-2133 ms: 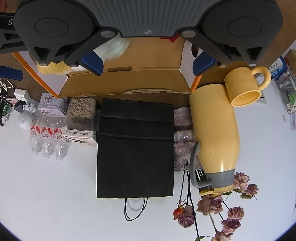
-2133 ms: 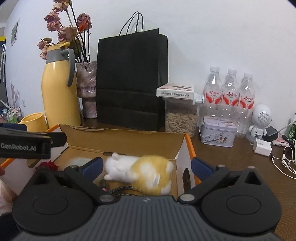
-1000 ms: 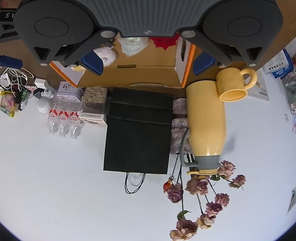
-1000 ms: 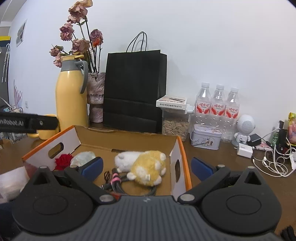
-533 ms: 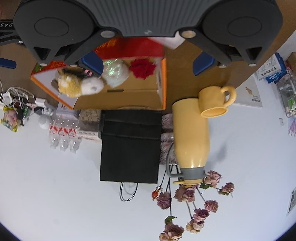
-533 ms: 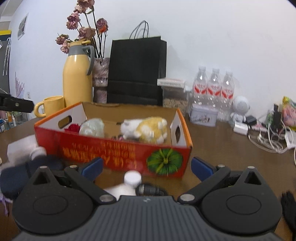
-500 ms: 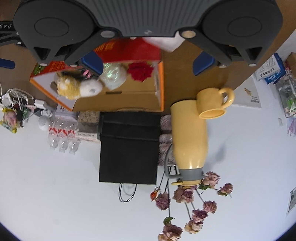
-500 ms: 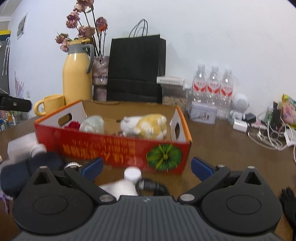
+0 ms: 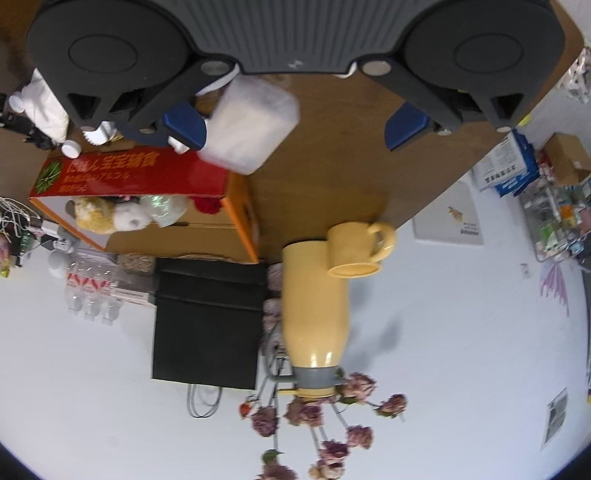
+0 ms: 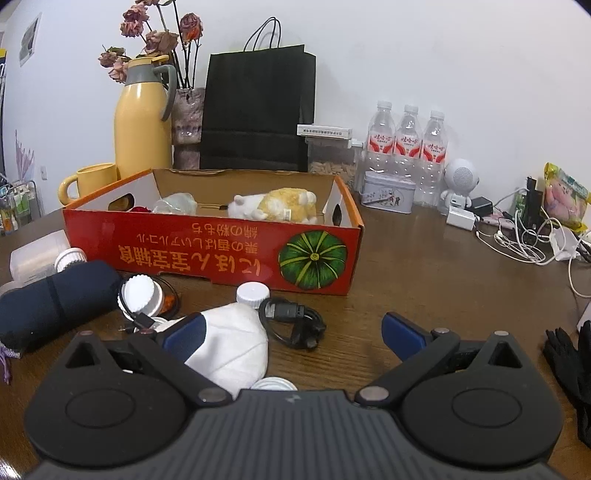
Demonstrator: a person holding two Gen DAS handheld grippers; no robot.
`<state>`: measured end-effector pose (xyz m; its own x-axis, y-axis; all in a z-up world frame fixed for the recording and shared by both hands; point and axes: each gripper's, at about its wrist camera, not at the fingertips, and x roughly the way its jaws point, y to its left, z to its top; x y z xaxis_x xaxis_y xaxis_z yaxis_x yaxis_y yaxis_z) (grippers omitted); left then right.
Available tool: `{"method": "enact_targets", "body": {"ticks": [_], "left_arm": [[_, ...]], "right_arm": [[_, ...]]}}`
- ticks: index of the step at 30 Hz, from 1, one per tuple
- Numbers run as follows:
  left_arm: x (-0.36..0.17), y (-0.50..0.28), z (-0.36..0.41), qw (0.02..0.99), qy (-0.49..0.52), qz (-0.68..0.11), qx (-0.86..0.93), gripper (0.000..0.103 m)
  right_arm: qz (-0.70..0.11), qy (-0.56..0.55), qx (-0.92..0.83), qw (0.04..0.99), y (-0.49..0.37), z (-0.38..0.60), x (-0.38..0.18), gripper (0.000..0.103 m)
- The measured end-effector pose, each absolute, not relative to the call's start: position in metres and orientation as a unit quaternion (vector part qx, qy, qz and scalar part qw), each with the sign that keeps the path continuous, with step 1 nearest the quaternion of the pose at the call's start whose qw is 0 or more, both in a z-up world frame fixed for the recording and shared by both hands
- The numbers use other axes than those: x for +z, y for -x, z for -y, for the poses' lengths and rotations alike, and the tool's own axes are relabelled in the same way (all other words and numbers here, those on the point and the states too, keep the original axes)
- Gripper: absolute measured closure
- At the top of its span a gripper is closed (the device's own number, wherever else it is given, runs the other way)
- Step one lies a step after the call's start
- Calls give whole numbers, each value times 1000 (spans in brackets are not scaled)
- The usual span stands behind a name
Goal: Organize objects
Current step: 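Return both tools to the remaining items on the table, then grasp the small white cap with the left tool while the right tool grasps the white cloth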
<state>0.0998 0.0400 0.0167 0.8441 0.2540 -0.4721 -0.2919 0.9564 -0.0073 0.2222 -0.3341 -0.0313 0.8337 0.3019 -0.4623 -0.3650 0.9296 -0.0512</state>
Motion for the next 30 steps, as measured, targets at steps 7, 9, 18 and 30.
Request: {"method": "enact_targets", "body": {"ticks": [7, 9, 18, 30], "left_arm": [[-1, -77, -64, 951, 46, -259, 164, 0], [-5, -72, -71, 948, 51, -265, 169, 0], [-20, -67, -94, 939, 70, -285, 178, 0], [-45, -95, -92, 933, 71, -306, 173, 19]], "right_arm": [[-276, 62, 164, 945, -228, 336, -37, 0], [-280, 57, 158, 945, -229, 338, -38, 0], [-315, 13, 131, 940, -240, 354, -45, 0], [-326, 8, 128, 937, -243, 354, -46, 0]]}}
